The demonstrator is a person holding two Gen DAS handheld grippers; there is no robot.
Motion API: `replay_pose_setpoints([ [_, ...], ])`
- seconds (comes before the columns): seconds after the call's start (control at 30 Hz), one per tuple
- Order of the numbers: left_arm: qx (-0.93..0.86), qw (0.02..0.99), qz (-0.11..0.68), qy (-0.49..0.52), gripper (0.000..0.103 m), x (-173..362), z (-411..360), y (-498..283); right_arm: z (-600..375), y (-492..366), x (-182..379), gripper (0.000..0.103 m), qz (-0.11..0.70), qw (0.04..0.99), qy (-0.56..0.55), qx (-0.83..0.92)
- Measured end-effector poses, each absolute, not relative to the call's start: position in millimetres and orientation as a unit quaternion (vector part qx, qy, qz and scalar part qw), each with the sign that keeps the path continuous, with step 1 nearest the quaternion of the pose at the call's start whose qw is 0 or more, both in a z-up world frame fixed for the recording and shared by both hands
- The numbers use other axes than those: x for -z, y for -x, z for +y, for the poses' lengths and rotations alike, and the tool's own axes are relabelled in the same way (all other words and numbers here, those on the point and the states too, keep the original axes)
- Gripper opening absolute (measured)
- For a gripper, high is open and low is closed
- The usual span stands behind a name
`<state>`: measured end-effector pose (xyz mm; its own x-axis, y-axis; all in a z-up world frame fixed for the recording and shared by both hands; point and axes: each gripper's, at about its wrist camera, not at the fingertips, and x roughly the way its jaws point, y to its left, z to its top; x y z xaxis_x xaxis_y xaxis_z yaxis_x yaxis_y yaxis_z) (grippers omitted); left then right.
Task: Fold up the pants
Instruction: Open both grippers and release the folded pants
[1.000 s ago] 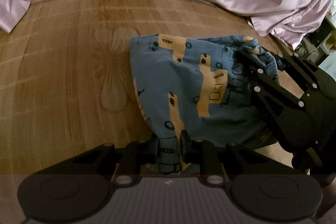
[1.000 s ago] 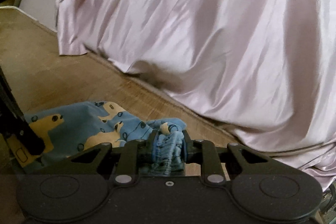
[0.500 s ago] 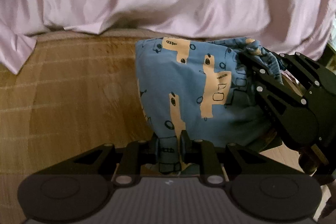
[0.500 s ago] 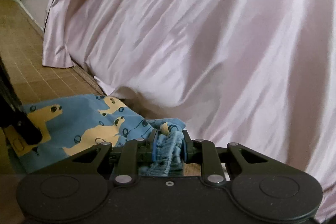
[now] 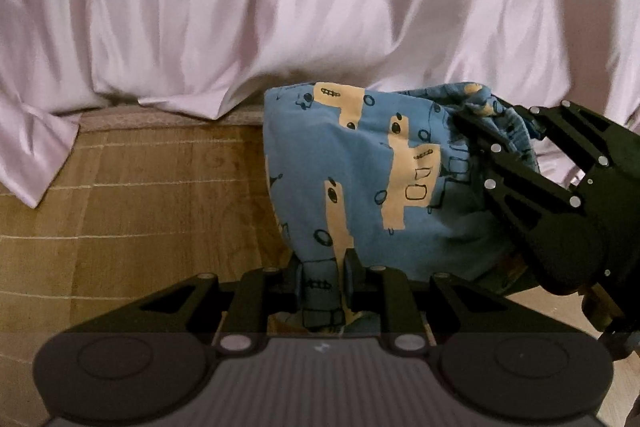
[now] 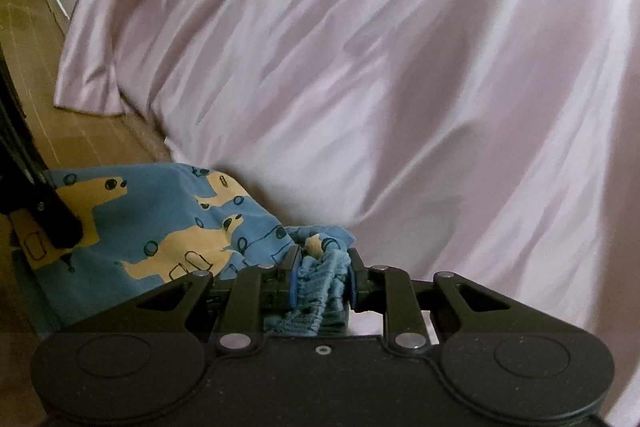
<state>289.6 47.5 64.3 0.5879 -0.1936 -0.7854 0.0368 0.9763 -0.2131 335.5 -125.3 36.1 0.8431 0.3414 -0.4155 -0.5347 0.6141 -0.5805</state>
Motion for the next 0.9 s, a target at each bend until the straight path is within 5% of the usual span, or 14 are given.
replay_pose_setpoints([
  [0.17,0.051,0.86,0.501,0.08,0.023,-20,52,-307,-130,-346,14,0.043,0.188,0.875,0.382,-0.231],
  [0.2,0.05,0.854,0.51,0.084,0.025,-15,55,-308,-134,-347,16,0.053,0.191,0.878,0.376,-0.225],
  [0.23,0.05,0.853,0.512,0.09,0.033,-11,58,-307,-139,-347,14,0.066,0.191,0.885,0.366,-0.217],
  [0.33,0.041,0.857,0.507,0.08,0.048,-14,63,-299,-152,-346,6,0.082,0.187,0.9,0.351,-0.176],
  [0.5,0.024,0.866,0.496,0.061,0.064,-24,62,-289,-169,-332,-23,0.092,0.175,0.919,0.323,-0.147],
  [0.67,-0.005,0.88,0.472,0.051,0.093,-45,55,-272,-183,-302,-57,0.102,0.165,0.943,0.259,-0.129],
  [0.9,-0.014,0.916,0.398,0.047,0.103,-89,38,-237,-194,-244,-97,0.102,0.164,0.96,0.192,-0.121],
])
